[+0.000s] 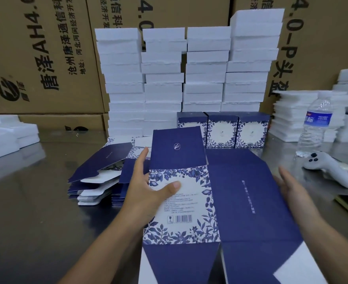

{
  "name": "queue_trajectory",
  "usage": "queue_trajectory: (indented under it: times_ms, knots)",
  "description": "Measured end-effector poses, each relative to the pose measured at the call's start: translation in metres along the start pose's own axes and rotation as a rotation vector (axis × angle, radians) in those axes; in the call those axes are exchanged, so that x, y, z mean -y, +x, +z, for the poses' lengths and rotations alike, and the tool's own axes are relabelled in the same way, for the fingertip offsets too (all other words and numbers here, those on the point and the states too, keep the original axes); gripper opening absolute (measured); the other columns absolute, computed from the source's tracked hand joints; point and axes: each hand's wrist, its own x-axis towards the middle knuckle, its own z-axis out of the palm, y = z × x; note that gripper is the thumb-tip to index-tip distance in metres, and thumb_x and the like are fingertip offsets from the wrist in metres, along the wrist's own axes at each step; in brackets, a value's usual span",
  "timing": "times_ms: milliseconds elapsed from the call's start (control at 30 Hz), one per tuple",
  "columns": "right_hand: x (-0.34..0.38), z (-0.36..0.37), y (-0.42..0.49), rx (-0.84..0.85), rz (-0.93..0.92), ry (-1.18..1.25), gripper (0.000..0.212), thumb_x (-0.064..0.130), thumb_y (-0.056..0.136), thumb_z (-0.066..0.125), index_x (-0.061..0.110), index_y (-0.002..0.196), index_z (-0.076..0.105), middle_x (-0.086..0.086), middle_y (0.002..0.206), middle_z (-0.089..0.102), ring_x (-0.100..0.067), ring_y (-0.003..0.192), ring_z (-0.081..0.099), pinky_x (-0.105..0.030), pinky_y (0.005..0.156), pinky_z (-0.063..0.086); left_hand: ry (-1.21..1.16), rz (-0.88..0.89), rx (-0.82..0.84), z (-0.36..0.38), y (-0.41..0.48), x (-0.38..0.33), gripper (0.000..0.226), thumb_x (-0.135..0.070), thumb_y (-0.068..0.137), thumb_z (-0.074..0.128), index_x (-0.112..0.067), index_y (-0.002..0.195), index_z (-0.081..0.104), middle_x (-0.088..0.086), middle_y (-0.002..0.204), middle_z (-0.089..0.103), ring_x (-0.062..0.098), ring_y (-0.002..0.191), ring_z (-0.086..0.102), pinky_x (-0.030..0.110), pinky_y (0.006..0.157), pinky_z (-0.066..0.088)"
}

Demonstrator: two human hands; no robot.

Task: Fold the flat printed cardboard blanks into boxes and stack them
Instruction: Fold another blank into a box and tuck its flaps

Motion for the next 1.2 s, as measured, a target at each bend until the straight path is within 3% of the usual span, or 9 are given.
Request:
queue_trajectory:
  times_ms: [100,233,367,467,600,800,900,1033,1200]
  knots:
    - [-0.004,0.002,-0.004,0.051,-0.011,-0.021,0.039,0.039,0.090,0.053,0.014,0.073,0.078,-0.006,0.074,0.074,-0.019,0.059,0.070,-0.026,0.049,0.055,0.037,-0.013,0.017,-0.001,0.000,0.002,0.102,-0.026,0.057,0.083,-0.046,0.140,0.026,-0.026,0.089,0.070,-0.002,0.085,0.068,0.012,0.060,0.051]
    - [-0.013,-0.001,0.002,-0.122,-0.176,-0.258,0.032,0.033,0.092,0.057,0.007,0.078,0.072,-0.009,0.081,0.072,-0.023,0.072,0.064,-0.038,0.077,0.049,0.087,-0.052,0.003,-0.002,-0.001,0.000,0.101,-0.037,0.050,0.082,-0.041,0.138,0.033,-0.013,0.101,0.071,0.008,0.091,0.069,0.022,0.068,0.057]
    - [-0.013,-0.004,0.005,-0.216,-0.315,-0.438,0.036,0.033,0.094,0.054,0.003,0.079,0.066,-0.003,0.070,0.066,-0.019,0.066,0.057,-0.029,0.065,0.044,0.063,-0.128,-0.049,0.002,-0.001,0.001,0.031,-0.041,0.079,0.066,-0.022,0.105,0.063,0.008,0.090,0.074,0.021,0.081,0.071,0.032,0.068,0.055]
    - [-0.011,-0.007,0.008,-0.237,-0.382,-0.465,0.034,0.032,0.094,0.053,0.010,0.073,0.067,0.006,0.061,0.065,-0.016,0.060,0.056,-0.029,0.061,0.042,0.055,-0.173,-0.079,0.004,0.000,0.004,0.047,-0.044,0.095,0.046,0.001,0.092,0.061,0.026,0.086,0.067,0.032,0.075,0.060,0.041,0.075,0.047]
    - [-0.015,-0.007,0.009,-0.192,-0.370,-0.394,0.031,0.031,0.093,0.055,0.025,0.069,0.072,0.009,0.064,0.070,-0.009,0.057,0.061,-0.022,0.057,0.049,0.125,-0.105,-0.112,0.002,0.002,0.004,0.046,-0.039,0.099,0.042,0.004,0.092,0.058,0.014,0.079,0.058,0.023,0.069,0.048,0.033,0.064,0.039]
    - [-0.025,-0.004,0.012,-0.097,-0.263,-0.371,0.031,0.031,0.095,0.053,0.020,0.074,0.072,0.003,0.072,0.072,-0.015,0.067,0.064,-0.031,0.072,0.048,0.173,-0.044,-0.197,-0.002,0.003,0.004,0.048,-0.029,0.100,0.041,-0.016,0.056,0.053,-0.001,0.048,0.038,0.011,0.043,0.031,0.017,0.046,0.027]
    - [-0.027,-0.004,0.013,-0.065,-0.258,-0.419,0.032,0.026,0.097,0.050,0.012,0.077,0.072,-0.001,0.079,0.074,-0.011,0.066,0.066,-0.025,0.063,0.052,0.186,-0.036,-0.244,-0.002,0.003,0.003,0.045,-0.030,0.100,0.042,-0.010,0.060,0.046,-0.009,0.043,0.028,0.005,0.037,0.022,0.016,0.036,0.021]
    - [-0.024,-0.006,0.013,-0.122,-0.292,-0.414,0.029,0.022,0.097,0.049,0.012,0.077,0.068,0.005,0.067,0.071,-0.004,0.053,0.062,-0.016,0.050,0.050,0.159,-0.020,-0.200,0.000,0.002,0.005,0.049,-0.038,0.099,0.041,0.010,0.089,0.051,0.009,0.067,0.047,0.016,0.054,0.039,0.025,0.055,0.033]
    - [-0.023,-0.010,0.016,-0.160,-0.329,-0.450,0.029,0.024,0.097,0.049,0.008,0.079,0.066,0.008,0.060,0.068,-0.008,0.053,0.058,-0.022,0.054,0.048,0.093,-0.132,-0.094,0.002,0.004,0.011,0.049,-0.043,0.097,0.042,0.001,0.093,0.062,0.018,0.086,0.069,0.028,0.080,0.063,0.044,0.082,0.050]
